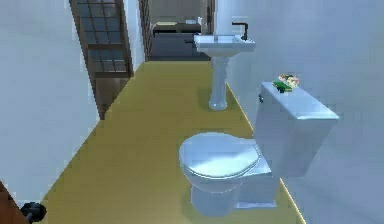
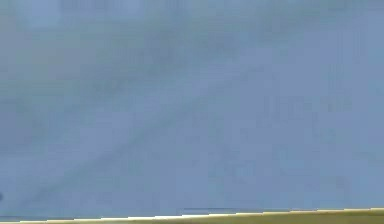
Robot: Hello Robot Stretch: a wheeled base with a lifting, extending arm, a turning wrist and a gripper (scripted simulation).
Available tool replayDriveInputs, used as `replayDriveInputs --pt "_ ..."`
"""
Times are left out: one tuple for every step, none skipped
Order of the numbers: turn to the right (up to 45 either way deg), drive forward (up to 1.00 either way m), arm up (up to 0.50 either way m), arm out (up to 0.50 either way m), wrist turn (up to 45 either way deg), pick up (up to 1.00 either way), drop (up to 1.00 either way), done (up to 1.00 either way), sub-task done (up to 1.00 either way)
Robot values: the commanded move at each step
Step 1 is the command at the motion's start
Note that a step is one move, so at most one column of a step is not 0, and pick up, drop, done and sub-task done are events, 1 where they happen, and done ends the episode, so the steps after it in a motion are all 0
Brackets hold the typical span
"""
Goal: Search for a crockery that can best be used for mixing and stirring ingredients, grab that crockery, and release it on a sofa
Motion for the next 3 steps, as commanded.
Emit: replayDriveInputs --pt "-21.0 0.0 0.0 0.0 0.0 0.0 0.0 0.0 0.0" --pt "0.0 0.55 0.0 0.0 0.0 0.0 0.0 0.0 0.0" --pt "-9.0 0.0 0.0 0.0 0.0 0.0 0.0 0.0 0.0"
